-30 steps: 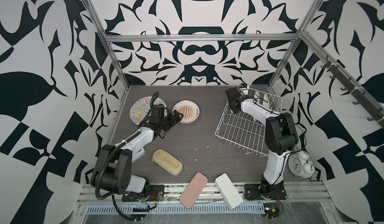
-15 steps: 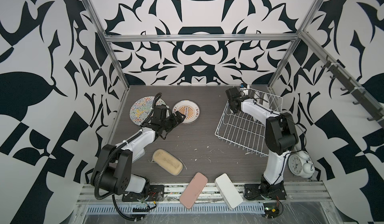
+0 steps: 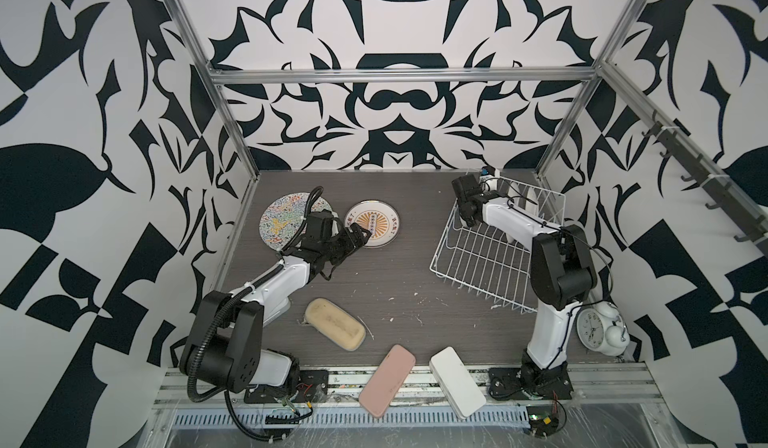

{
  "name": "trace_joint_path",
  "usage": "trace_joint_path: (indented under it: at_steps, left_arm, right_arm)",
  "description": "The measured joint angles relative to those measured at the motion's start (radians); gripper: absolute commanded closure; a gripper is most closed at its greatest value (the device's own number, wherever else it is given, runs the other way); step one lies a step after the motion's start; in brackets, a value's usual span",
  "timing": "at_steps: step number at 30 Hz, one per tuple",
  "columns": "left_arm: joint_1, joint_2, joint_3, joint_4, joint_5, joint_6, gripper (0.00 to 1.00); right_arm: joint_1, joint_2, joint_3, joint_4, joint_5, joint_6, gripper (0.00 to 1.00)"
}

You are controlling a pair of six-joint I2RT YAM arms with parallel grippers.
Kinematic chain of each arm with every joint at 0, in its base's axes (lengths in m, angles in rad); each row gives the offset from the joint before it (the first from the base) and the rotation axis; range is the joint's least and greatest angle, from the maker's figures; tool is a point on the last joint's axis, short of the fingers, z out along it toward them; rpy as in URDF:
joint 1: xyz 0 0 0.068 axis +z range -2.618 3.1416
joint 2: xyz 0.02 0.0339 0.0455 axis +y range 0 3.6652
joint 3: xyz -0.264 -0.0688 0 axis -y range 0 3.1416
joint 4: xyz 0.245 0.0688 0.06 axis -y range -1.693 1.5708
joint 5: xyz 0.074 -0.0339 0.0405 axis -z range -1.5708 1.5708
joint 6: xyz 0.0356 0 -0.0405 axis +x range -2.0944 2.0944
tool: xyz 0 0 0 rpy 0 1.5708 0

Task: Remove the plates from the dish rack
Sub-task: 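Close the right gripper on the green-rimmed plate's rim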

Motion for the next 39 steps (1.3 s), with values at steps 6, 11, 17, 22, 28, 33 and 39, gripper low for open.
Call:
trace_joint_path:
  at_steps: [6,11,17,22,28,33,39]
  left_arm:
    - [-0.001,0.0,0.0,0.0,0.0,0.0,0.08]
    - [-0.001,0.0,0.0,0.0,0.0,0.0,0.08]
    - [-0.002,0.0,0.0,0.0,0.0,0.0,0.08]
    - [-0.004,0.0,0.0,0.0,0.0,0.0,0.08]
    - [-0.007,0.0,0.0,0.0,0.0,0.0,0.08]
    - [-0.007,0.0,0.0,0.0,0.0,-0.001,0.08]
    - [-0.007,0.0,0.0,0.0,0.0,0.0,0.08]
  right_arm:
    - [-0.002,0.0,0.0,-0.005,0.021,-0.017,0.93]
    - [-0.012,-0.002,0.0,-0.012,0.057,-0.031,0.97]
    - [-0.012,-0.002,0.0,-0.01,0.058,-0.04,0.99]
    - [-0.012,-0.002,-0.012,0.019,0.074,-0.079,1.0]
    - [0.001,-0.002,-0.072,0.188,0.12,-0.246,1.0]
    - [0.002,-0.002,-0.081,0.267,0.126,-0.325,1.0]
    - [0.004,-0.002,-0.083,0.323,0.132,-0.389,1.0]
